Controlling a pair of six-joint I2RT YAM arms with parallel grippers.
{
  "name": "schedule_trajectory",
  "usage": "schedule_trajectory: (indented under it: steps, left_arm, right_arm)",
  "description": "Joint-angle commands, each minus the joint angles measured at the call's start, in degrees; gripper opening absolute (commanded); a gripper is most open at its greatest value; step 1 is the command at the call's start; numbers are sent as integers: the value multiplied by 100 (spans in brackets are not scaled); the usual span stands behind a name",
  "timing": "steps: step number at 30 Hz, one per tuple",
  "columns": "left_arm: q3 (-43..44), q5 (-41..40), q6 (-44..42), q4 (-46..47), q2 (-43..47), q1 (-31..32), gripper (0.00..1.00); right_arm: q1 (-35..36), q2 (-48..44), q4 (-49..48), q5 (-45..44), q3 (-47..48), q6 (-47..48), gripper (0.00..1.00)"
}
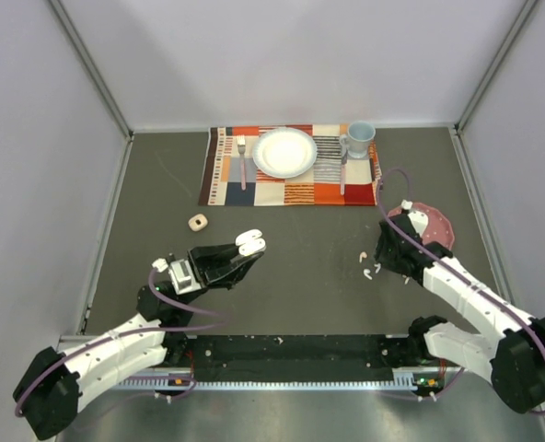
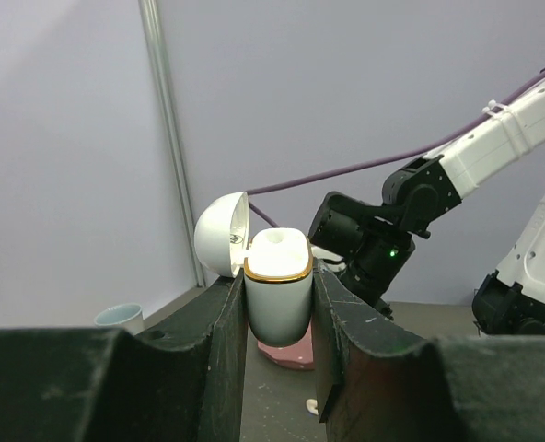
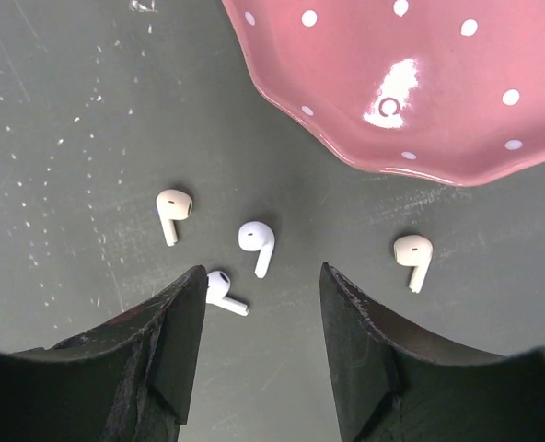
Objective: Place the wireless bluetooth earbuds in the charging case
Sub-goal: Pick up the right earbud from the center of the board.
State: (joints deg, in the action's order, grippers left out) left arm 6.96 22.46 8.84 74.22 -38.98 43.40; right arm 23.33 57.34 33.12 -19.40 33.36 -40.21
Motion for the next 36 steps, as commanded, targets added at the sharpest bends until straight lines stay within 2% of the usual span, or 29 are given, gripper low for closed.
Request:
schedule_trajectory:
  steps: [1, 6, 14, 22, 36]
  left_arm:
    - [-54, -154, -110, 339, 171, 20, 0]
    - [-98, -206, -181, 164, 321, 20, 0]
    - [-160, -373, -295, 40, 471, 20, 0]
    - [-160, -347, -269, 110, 400, 20, 0]
    - [-134, -365, -251, 128, 295, 20, 0]
  right_arm:
    - [-74, 356, -280, -64, 47, -84, 51]
    - [-74, 760, -473, 138, 118, -83, 47]
    - [-145, 866, -719, 103, -14, -84, 43]
    - [-197, 998, -939, 349, -67, 338, 35]
    - [-189, 1271, -992, 235, -76, 558, 34]
